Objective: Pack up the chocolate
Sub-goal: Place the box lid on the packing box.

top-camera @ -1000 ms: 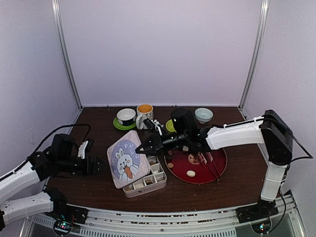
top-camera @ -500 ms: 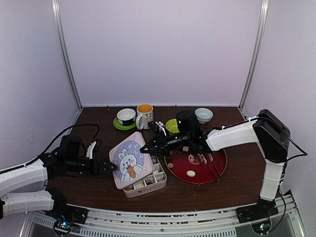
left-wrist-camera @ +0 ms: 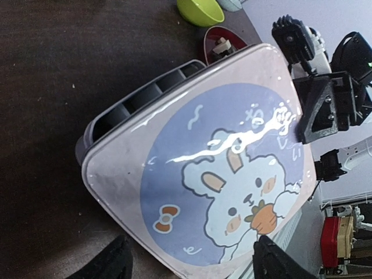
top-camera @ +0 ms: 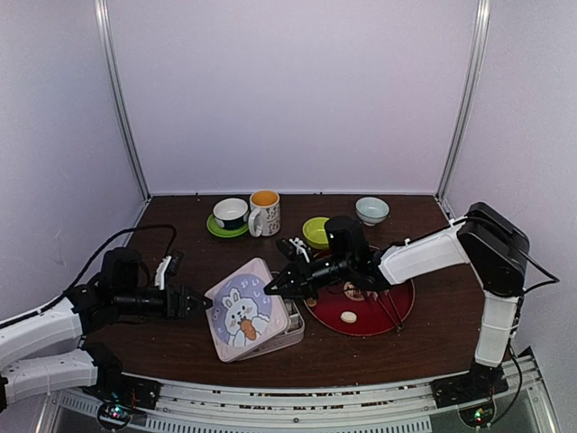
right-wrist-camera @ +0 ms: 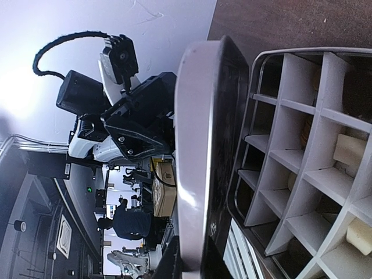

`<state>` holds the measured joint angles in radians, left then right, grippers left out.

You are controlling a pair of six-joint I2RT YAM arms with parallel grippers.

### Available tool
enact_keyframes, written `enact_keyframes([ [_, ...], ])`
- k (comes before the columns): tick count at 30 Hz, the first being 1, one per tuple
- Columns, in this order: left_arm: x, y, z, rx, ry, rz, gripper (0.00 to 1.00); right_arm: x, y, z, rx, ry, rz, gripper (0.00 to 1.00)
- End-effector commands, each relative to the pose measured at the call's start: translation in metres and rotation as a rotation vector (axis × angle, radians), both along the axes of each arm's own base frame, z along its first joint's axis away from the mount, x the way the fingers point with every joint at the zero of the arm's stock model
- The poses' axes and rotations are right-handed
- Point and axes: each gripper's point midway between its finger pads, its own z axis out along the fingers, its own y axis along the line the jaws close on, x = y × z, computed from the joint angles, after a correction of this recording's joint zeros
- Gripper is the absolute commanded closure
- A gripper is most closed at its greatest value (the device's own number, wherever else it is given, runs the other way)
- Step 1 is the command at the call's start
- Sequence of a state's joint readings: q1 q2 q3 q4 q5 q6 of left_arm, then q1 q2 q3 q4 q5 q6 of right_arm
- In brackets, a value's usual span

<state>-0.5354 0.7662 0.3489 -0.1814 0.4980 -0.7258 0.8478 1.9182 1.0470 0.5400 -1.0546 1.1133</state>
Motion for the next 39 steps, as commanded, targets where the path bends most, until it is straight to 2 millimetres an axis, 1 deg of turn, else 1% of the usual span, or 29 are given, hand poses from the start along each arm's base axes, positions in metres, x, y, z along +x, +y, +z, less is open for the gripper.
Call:
enact_keyframes([
  [1,0.001,0.007,-0.024,0.056,0.04,0.028,0.29,0.014,-0.001,0.002,0.001,-0.063,-0.009,0.89],
  [4,0.0,0.011,-0.032,0.074,0.058,0.042,0.33,0.02,-0.003,-0.002,-0.029,-0.086,-0.012,0.86],
  [5,-0.001,0.008,-0.035,0.057,0.071,0.036,0.45,0.025,-0.006,-0.01,-0.075,-0.097,-0.01,0.85],
  [8,-0.009,0.007,-0.05,0.05,0.121,0.022,0.49,0.03,-0.009,-0.017,-0.103,-0.109,-0.007,0.82],
  [10,-0.011,0.004,-0.051,0.02,0.13,0.01,0.52,0.034,-0.011,-0.022,-0.113,-0.11,-0.007,0.82],
  [12,-0.011,-0.003,-0.047,-0.031,0.125,-0.006,0.55,0.037,-0.012,-0.024,-0.117,-0.109,-0.012,0.82],
  [16,-0.015,-0.009,-0.048,-0.063,0.15,-0.047,0.57,0.045,-0.015,-0.031,-0.132,-0.11,-0.02,0.81],
  [20,-0.014,-0.012,-0.046,-0.079,0.143,-0.053,0.58,0.049,-0.017,-0.038,-0.149,-0.111,-0.024,0.8],
  [22,-0.014,-0.014,-0.043,-0.097,0.138,-0.06,0.6,0.051,-0.018,-0.041,-0.159,-0.112,-0.028,0.79],
  [25,-0.014,-0.015,-0.044,-0.099,0.143,-0.065,0.64,0.053,-0.02,-0.044,-0.174,-0.117,-0.033,0.79],
  [28,-0.015,-0.018,-0.044,-0.111,0.145,-0.075,0.64,0.055,-0.02,-0.048,-0.2,-0.129,-0.03,0.76],
  [31,-0.016,-0.025,-0.039,-0.14,0.144,-0.098,0.65,0.056,-0.021,-0.051,-0.22,-0.136,-0.027,0.76],
  [39,-0.015,-0.031,-0.041,-0.144,0.151,-0.108,0.66,0.062,-0.028,-0.061,-0.302,-0.178,-0.036,0.7],
])
